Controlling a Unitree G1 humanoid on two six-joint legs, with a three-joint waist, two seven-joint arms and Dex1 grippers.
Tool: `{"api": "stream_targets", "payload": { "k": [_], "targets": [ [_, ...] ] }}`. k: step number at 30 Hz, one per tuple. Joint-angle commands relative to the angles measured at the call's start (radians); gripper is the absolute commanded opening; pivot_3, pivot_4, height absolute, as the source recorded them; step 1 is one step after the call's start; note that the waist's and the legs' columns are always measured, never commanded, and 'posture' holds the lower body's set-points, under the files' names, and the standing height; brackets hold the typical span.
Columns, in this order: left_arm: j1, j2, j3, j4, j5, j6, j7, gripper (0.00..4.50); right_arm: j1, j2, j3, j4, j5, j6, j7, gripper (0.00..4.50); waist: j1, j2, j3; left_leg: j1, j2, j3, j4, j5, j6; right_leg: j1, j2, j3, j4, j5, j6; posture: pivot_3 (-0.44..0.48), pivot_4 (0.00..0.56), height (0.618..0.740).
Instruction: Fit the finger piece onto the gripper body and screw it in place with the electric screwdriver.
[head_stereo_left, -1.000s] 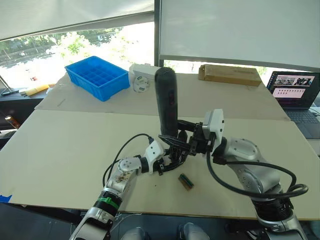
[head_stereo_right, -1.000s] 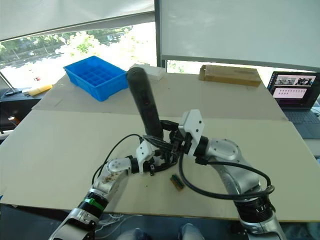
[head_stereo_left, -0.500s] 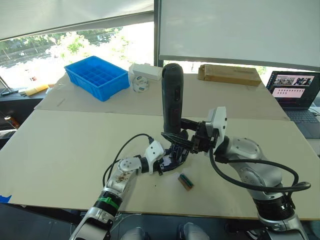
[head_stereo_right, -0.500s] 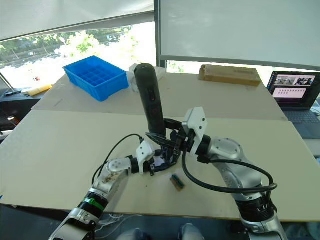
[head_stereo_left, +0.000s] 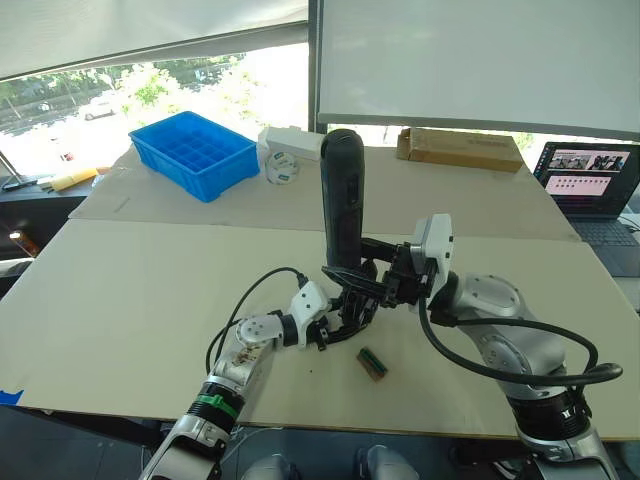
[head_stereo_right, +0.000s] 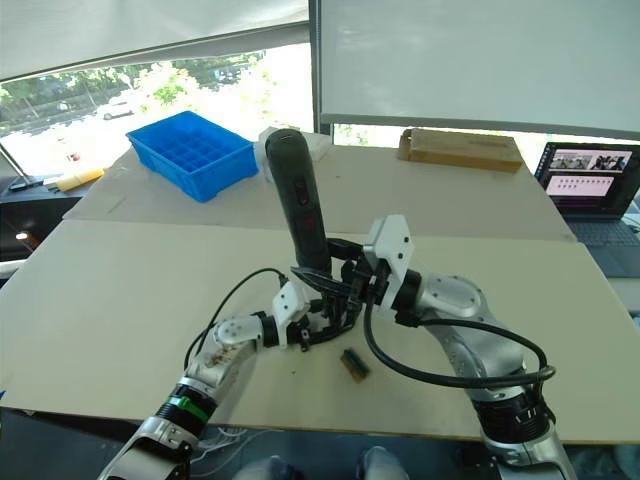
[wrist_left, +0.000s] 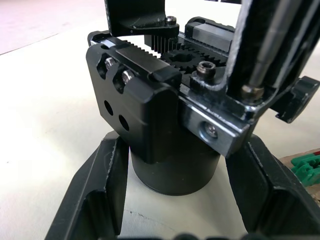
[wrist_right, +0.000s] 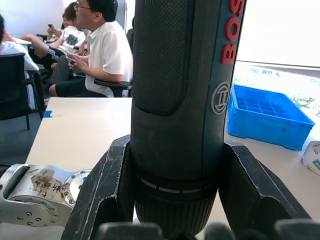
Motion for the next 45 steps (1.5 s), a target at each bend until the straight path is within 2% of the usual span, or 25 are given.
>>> {"api": "stream_targets", "payload": {
  "k": [1,7,15,19,20,23,26,29,33,36,39,41,45],
  "targets": [
    [0.024,0.018,-0.02,0.021,0.03,0.028,0.0,2.27,-0.055,-0.024,-0.097,-0.006,0.078,-0.022,0.067,1.91,0.0,0.0,0.001,-0.001,0.0,0.0,0.0,0.0,0.0,-0.001,0.0,0.0,0.0,0.0,0.0,0.0,0.15,0.74],
    [0.014,0.018,-0.017,0.061,0.055,0.02,0.049,2.27,-0.137,-0.06,-0.177,-0.04,0.181,-0.01,0.125,1.91,0.002,0.001,0.007,-0.005,0.0,0.0,0.001,0.001,-0.001,-0.004,0.001,-0.002,0.0,0.001,0.0,0.0,0.15,0.74],
    [0.017,0.008,-0.002,0.074,0.028,0.004,0.063,2.27,-0.107,-0.074,-0.237,-0.148,0.296,0.037,0.113,1.91,0.002,-0.001,0.009,-0.005,0.0,-0.001,0.002,0.001,0.0,-0.002,0.0,-0.002,-0.001,0.002,0.001,0.0,0.15,0.74],
    [0.032,0.033,0.015,0.032,0.004,-0.004,0.039,4.27,-0.119,-0.158,-0.307,-0.216,0.524,0.19,0.028,1.91,0.002,-0.001,0.009,-0.005,0.0,-0.001,0.001,0.001,0.0,-0.003,0.0,-0.002,-0.001,0.003,0.001,0.0,0.15,0.74],
    [0.039,0.048,0.021,0.016,0.003,-0.01,0.033,4.45,-0.119,-0.188,-0.33,-0.226,0.581,0.223,0.004,1.91,0.0,-0.001,0.01,-0.005,0.0,-0.001,0.001,0.001,0.0,-0.003,0.0,-0.002,-0.001,0.003,0.0,0.0,0.15,0.74],
    [0.078,0.121,0.049,-0.065,-0.024,-0.015,-0.016,4.45,-0.112,-0.304,-0.419,-0.221,0.733,0.31,-0.047,1.91,-0.009,-0.001,0.011,-0.005,0.0,-0.001,0.0,0.001,-0.001,-0.005,0.0,-0.001,-0.001,0.002,-0.001,0.0,0.15,0.74],
    [0.132,0.206,0.106,-0.155,-0.085,0.0,-0.066,4.45,-0.062,-0.437,-0.522,-0.165,0.788,0.387,-0.023,1.91,-0.011,-0.001,0.013,-0.005,0.0,-0.001,-0.002,0.002,-0.003,-0.007,0.0,-0.001,0.0,0.001,-0.003,0.0,0.15,0.74],
    [0.206,0.307,0.209,-0.259,-0.196,0.04,-0.131,4.45,0.061,-0.608,-0.66,-0.033,0.765,0.513,0.08,1.91,-0.006,-0.001,0.015,-0.006,0.0,-0.001,-0.005,0.003,-0.004,-0.008,0.001,-0.001,0.0,0.0,-0.004,0.0,0.15,0.74],
    [0.3,0.423,0.332,-0.373,-0.374,0.116,-0.262,4.45,0.331,-0.848,-0.757,0.147,0.566,0.682,0.3,1.91,0.006,0.0,0.016,-0.014,0.0,-0.001,-0.003,0.003,-0.003,-0.014,0.0,-0.001,-0.001,0.001,-0.003,0.0,0.15,0.74],
    [0.344,0.488,0.389,-0.416,-0.442,0.154,-0.33,4.45,0.462,-0.956,-0.694,0.253,0.409,0.716,0.357,1.91,0.01,0.002,0.018,-0.019,0.0,-0.001,0.002,0.003,-0.002,-0.017,0.0,-0.002,0.0,0.002,0.0,0.0,0.15,0.74],
    [0.355,0.529,0.433,-0.421,-0.471,0.171,-0.359,4.45,0.49,-0.996,-0.545,0.337,0.273,0.674,0.35,1.91,0.003,0.004,0.019,-0.02,-0.001,0.0,0.004,0.002,-0.002,-0.017,0.001,-0.001,-0.001,0.001,0.003,0.0,0.15,0.74],
    [0.352,0.543,0.451,-0.409,-0.475,0.173,-0.372,4.45,0.464,-1.002,-0.42,0.38,0.19,0.656,0.33,1.91,0.002,0.006,0.021,-0.02,-0.001,0.0,0.003,0.002,-0.002,-0.017,0.001,0.0,-0.001,-0.003,0.01,0.0,0.15,0.74],
    [0.345,0.559,0.469,-0.408,-0.471,0.173,-0.382,4.45,0.35,-0.93,-0.239,0.494,0.036,0.58,0.299,1.91,0.001,0.011,0.025,-0.02,-0.001,0.002,0.003,0.003,-0.003,-0.018,0.003,0.001,0.001,-0.003,0.01,0.0,0.15,0.74]
  ]
}}
